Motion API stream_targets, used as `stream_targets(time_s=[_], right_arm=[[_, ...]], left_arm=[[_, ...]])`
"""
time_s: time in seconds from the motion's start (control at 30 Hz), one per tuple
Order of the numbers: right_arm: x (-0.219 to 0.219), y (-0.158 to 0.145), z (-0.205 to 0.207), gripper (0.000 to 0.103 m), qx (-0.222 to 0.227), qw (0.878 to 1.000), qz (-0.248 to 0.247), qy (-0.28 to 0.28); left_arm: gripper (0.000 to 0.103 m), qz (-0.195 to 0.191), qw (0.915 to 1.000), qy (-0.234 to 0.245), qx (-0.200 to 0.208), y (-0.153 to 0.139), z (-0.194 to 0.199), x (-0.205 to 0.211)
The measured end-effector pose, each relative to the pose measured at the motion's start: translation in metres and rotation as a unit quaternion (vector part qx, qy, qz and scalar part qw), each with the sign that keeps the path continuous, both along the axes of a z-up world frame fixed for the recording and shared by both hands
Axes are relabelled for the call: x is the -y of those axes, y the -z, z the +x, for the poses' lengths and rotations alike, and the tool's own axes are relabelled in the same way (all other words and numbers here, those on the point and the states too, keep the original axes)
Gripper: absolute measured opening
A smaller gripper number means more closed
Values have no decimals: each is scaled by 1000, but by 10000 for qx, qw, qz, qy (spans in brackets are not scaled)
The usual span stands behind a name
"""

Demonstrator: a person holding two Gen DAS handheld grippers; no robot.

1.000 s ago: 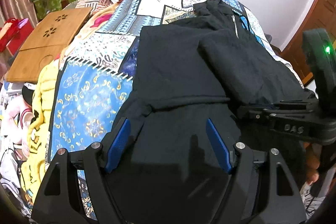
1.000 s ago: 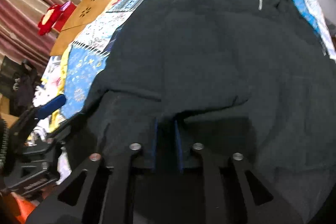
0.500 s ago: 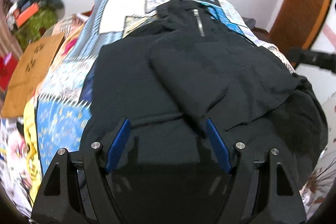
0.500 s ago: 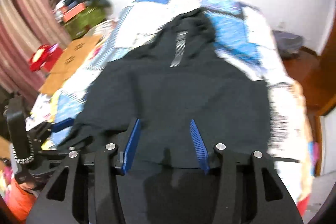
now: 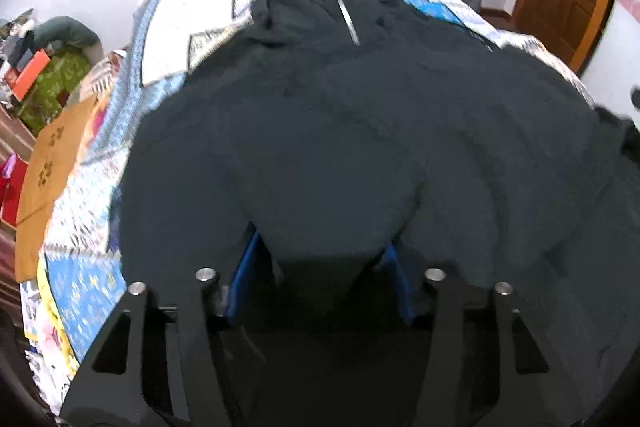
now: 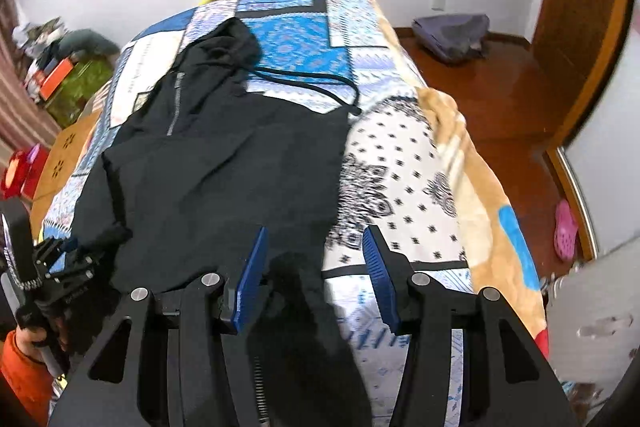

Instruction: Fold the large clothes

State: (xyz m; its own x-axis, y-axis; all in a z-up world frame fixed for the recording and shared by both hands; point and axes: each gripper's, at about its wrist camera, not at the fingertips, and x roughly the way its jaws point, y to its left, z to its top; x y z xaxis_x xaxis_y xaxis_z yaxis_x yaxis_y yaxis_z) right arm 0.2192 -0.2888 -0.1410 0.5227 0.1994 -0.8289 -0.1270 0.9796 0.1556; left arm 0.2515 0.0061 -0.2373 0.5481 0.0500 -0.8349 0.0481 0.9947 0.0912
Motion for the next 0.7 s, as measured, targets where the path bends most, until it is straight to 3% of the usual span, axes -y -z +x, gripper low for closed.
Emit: stream_targets(time_s=[0.03, 0.1, 0.2, 0.3, 0.43, 0.53, 0.7], right_arm=[[6, 0, 1, 46, -7, 10000, 48, 34], [13, 0, 6, 46, -16, 9998, 168, 108], [16, 0, 11, 46, -45, 9998, 158, 106], [11, 6, 15, 46, -75, 10000, -6, 28], [-4, 24, 15, 46, -250, 9993, -231, -173], [-10, 32, 11, 46, -279, 9990, -264, -241], [-12, 34, 7, 46, -289, 9988, -340, -222]], left_arm=[[40, 14, 10000, -51, 45, -3, 4, -3], [17, -75, 9997, -202, 110, -13, 15, -16], [11, -405, 9981, -311, 352, -39, 24, -36], [11, -595, 9951, -240, 747, -71, 23, -46], [11, -505, 9913, -61, 1210, -98, 13, -46], [13, -286, 9916, 29, 1261, -95, 6, -43], [32, 38, 9964, -151, 837, -62, 7, -56]])
